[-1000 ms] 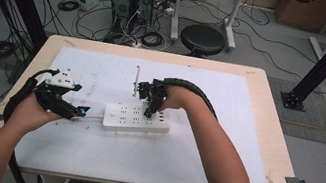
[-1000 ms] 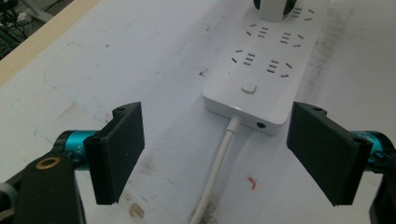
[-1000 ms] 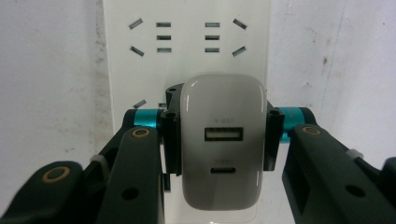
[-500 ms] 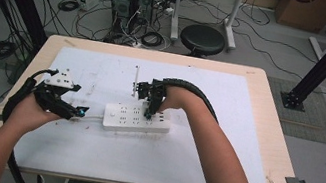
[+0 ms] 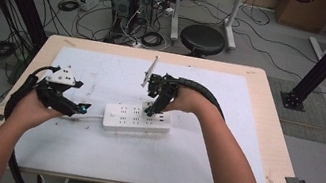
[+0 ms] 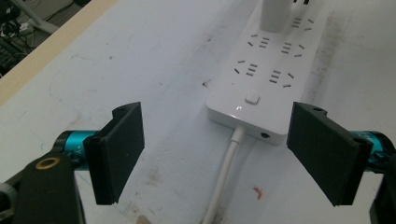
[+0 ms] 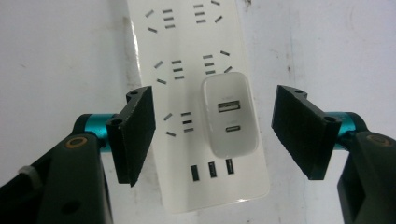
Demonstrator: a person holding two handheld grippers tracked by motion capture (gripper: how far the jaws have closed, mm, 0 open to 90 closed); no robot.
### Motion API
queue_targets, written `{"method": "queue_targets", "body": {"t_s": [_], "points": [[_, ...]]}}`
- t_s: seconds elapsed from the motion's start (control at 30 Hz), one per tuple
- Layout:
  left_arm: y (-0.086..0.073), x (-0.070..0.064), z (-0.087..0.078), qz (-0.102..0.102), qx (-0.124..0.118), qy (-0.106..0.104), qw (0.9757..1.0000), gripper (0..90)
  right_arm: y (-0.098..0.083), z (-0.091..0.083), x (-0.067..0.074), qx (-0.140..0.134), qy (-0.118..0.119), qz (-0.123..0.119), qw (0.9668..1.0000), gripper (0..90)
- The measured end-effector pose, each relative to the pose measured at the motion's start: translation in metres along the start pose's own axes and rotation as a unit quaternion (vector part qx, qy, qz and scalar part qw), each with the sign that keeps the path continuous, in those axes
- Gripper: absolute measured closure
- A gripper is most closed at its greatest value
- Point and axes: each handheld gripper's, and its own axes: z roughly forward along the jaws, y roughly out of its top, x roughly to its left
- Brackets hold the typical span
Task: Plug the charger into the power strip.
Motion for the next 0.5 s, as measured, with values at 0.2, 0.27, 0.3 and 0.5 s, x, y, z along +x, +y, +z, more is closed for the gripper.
{"method": "queue_targets", "body": {"t_s": [0.2, 0.27, 0.3, 0.5], "points": [[0.005, -0.001, 0.002, 0.0, -0.02, -0.008, 0.9998, 18.6, -0.021, -0.015, 0.009, -0.06, -0.013, 0.033, 0.9976, 23.5], [0.006, 0.0, 0.002, 0.001, -0.03, -0.013, 0.9995, 18.5, -0.033, -0.024, 0.014, -0.092, -0.026, 0.047, 0.9942, 22.0], [0.006, 0.001, 0.002, 0.005, -0.033, -0.015, 0.9993, 18.5, -0.037, -0.026, 0.016, -0.102, -0.03, 0.048, 0.9931, 21.9], [0.007, 0.001, 0.001, 0.018, -0.059, -0.029, 0.9977, 18.2, -0.062, -0.04, 0.027, -0.143, -0.06, 0.084, 0.9844, 21.1]]}}
